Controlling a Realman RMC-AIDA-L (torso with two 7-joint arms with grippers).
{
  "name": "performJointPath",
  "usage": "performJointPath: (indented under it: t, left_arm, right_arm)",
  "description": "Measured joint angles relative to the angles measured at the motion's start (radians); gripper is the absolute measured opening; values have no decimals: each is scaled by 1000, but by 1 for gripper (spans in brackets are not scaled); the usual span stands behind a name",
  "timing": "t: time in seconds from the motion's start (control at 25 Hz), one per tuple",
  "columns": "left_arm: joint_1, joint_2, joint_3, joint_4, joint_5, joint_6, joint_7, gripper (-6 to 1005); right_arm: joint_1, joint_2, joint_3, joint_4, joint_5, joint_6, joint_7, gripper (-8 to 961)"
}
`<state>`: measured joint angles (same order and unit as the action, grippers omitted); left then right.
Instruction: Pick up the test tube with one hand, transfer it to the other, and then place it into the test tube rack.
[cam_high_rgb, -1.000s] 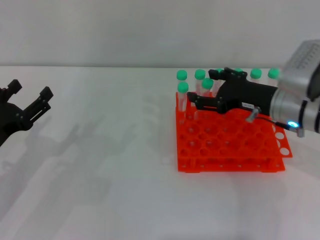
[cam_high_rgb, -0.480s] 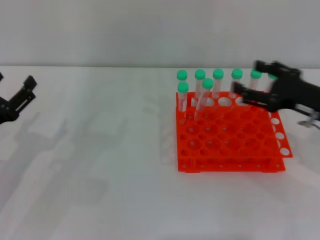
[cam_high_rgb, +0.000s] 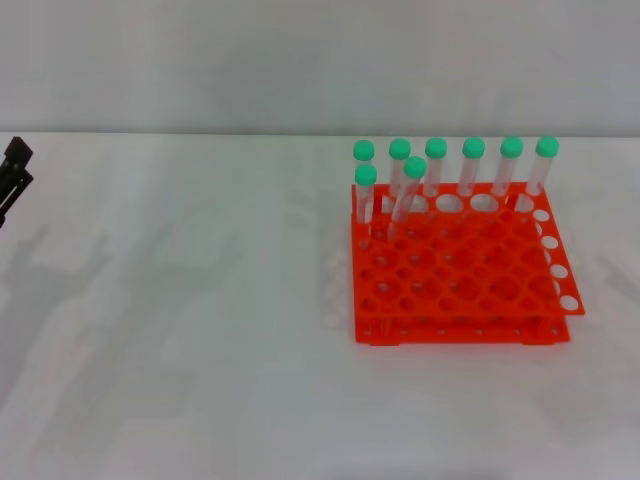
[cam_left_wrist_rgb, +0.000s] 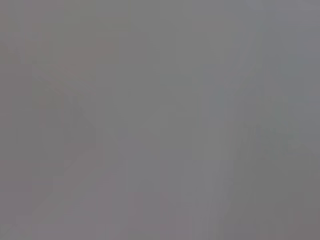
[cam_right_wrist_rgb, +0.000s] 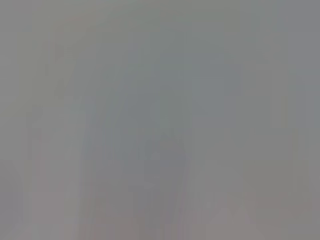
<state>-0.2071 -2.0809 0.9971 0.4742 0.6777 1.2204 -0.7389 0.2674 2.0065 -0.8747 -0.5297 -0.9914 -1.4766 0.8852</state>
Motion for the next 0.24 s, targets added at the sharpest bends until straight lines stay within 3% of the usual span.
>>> performJointPath:
  t: [0.24]
  left_arm:
    - [-11,-1,4,-62,-33,30,25,885]
  right_arm:
    - [-26,-1,119,128,0,-84,-113,857]
